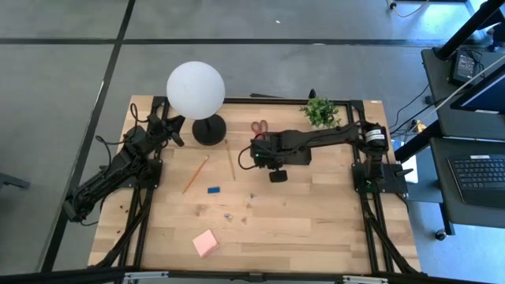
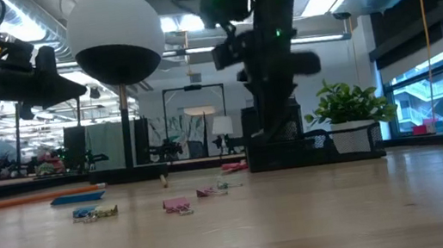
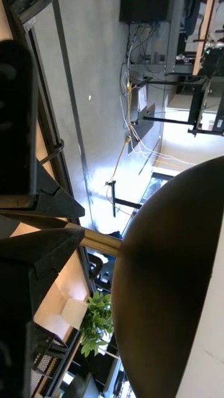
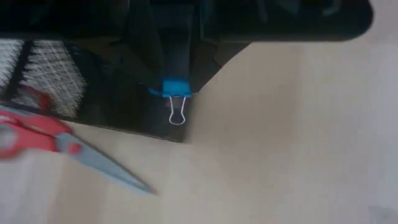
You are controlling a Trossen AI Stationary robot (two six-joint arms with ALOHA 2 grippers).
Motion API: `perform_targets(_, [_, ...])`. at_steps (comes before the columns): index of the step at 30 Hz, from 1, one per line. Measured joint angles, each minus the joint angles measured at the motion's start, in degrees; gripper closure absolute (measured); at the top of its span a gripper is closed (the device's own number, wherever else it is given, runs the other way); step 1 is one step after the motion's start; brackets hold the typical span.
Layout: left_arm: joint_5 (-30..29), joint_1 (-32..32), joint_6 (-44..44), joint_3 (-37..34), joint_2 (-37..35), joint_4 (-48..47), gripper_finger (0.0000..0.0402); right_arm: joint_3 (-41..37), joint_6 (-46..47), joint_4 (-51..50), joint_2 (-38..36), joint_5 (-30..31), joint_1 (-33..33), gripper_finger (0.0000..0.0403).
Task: Pick and place office supplies into organizer
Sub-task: Put the top blue clip binder into the black desk organizer
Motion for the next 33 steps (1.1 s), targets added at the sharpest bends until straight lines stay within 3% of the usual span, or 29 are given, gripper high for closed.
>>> perform_targets(3, [0.02, 0.01, 0.00, -0.02, 0.00, 0.00, 0.0368, -1.58, 0.65, 0.19, 0.00, 2.30, -1.21, 0.0335])
perform_targets(33, [0.01, 0.01, 0.00, -0.01, 0.00, 0.02, 0.0368, -2.84, 3.04, 2.13, 0.00, 2.12, -3.02, 0.0329])
